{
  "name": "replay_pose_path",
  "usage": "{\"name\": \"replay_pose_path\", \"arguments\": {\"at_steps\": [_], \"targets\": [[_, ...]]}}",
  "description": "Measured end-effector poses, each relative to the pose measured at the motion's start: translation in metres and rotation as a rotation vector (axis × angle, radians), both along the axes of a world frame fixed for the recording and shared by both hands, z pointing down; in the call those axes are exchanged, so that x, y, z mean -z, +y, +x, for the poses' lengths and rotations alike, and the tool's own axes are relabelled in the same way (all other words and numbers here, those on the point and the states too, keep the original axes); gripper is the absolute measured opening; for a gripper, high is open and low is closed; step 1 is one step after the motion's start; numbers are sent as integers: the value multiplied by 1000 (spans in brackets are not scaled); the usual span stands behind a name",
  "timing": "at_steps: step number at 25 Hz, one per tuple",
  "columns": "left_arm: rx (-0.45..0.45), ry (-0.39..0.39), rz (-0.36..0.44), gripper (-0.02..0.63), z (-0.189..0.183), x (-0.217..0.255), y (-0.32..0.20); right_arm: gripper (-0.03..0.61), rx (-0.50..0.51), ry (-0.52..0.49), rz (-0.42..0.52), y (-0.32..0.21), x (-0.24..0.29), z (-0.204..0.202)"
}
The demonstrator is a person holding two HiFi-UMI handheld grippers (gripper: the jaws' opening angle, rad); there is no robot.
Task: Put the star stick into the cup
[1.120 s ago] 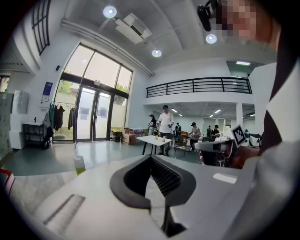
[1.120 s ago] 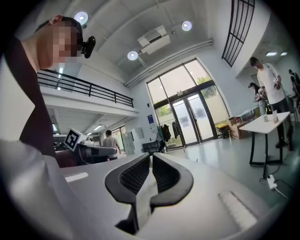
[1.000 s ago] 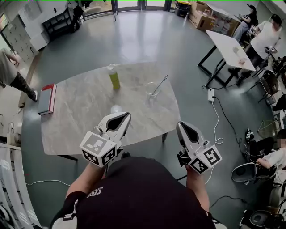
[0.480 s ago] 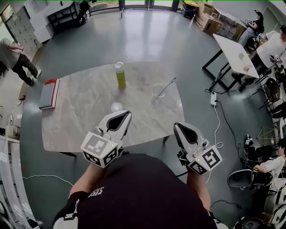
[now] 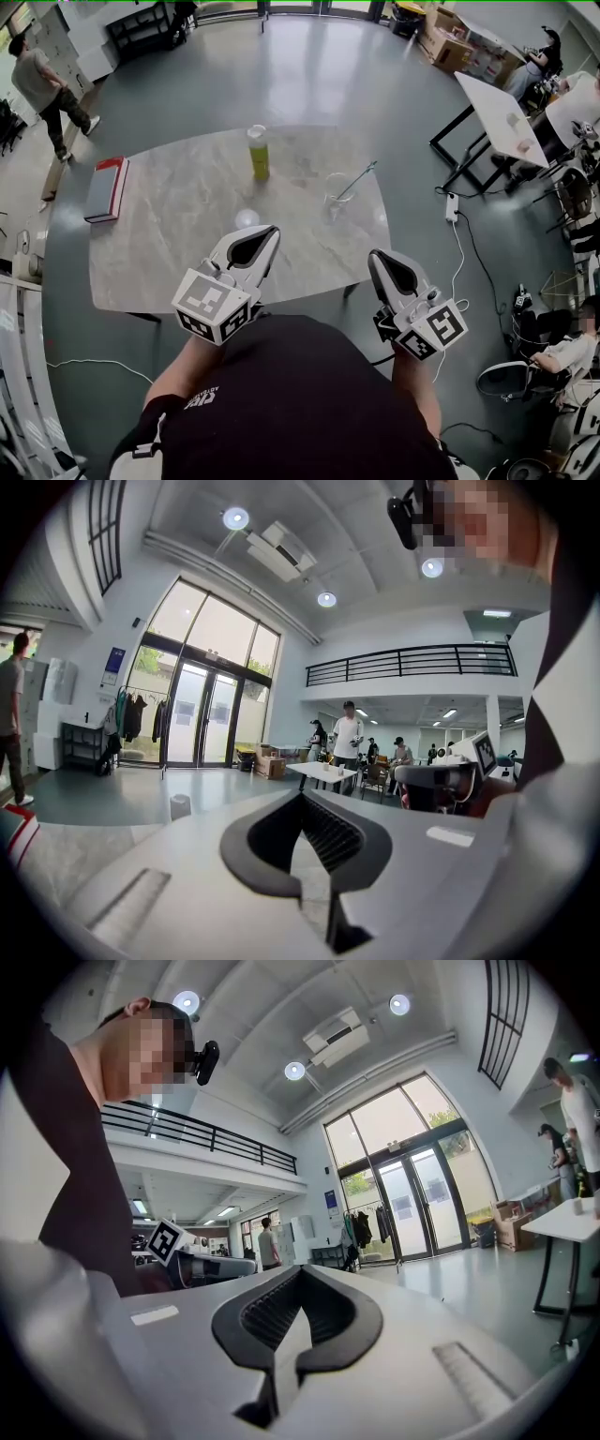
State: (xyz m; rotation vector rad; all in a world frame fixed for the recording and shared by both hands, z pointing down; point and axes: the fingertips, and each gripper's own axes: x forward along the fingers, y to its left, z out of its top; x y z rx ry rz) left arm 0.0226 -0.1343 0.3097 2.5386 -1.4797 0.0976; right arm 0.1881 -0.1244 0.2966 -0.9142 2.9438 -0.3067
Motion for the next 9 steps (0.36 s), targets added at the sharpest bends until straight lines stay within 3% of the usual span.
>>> {"name": "replay_pose_path", "arguments": {"at_steps": [9], "targets": [[-5,-10,-1,3,-4,-3,2,12,-4,-3,-16,-1,-4,-6]]}}
